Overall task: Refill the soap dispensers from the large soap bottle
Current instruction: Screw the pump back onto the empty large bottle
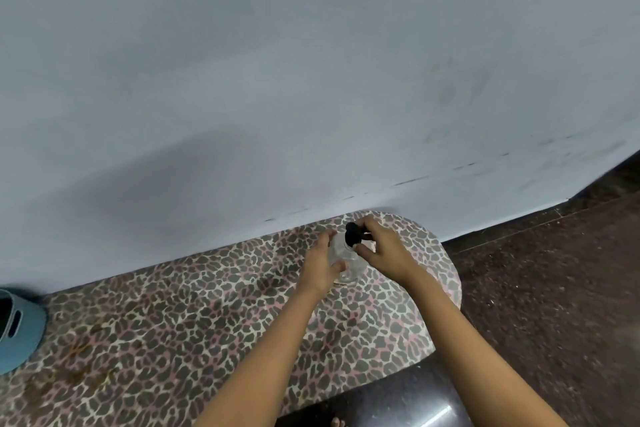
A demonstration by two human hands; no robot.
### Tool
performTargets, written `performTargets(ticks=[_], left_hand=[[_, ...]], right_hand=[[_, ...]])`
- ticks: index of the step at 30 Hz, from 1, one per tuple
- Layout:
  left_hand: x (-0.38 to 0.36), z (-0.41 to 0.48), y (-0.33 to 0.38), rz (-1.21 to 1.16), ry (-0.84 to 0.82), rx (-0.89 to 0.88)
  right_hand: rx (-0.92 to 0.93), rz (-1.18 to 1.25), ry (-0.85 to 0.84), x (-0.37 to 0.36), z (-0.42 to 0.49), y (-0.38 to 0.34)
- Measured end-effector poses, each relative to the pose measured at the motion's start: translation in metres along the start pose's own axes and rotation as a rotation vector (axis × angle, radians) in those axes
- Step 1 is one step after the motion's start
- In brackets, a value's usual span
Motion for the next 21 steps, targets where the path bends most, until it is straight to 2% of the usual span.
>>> performTargets(ticks=[7,14,16,19,21], left_hand=[[0.000,0.002,-0.007,0.000,-0.074,0.007],[0.001,0.001,-0.006,0.038,-0.054,0.009],[0.002,0.001,-0.006,0.031,-0.047,0.002],[0.003,0.002,-0.005,0.023,-0.058,-0.002],[0.003,0.003,-0.004,0.032,-0.057,0.000]], right_hand=[[-0.106,0.026,0.082,-0.005,-0.002,0.014],[-0.276,-0.036,0.212,-0.016,-0.006,0.032],[-0.230,-0.038,0.176,-0.018,-0.005,0.030],[-0.136,0.094,0.106,-0.019,-0.006,0.019],[-0.140,0.147,0.135,-0.016,-0.008,0.018]])
Point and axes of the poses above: each hand's wrist, its own z-axis towards the middle knuckle, its own x-axis out of the back of the hand, y = z × x, the point moved 7 cm from there along z, towards the middle knuckle, and after that the axes turned 14 degrees about x, right-handed, at the moved point
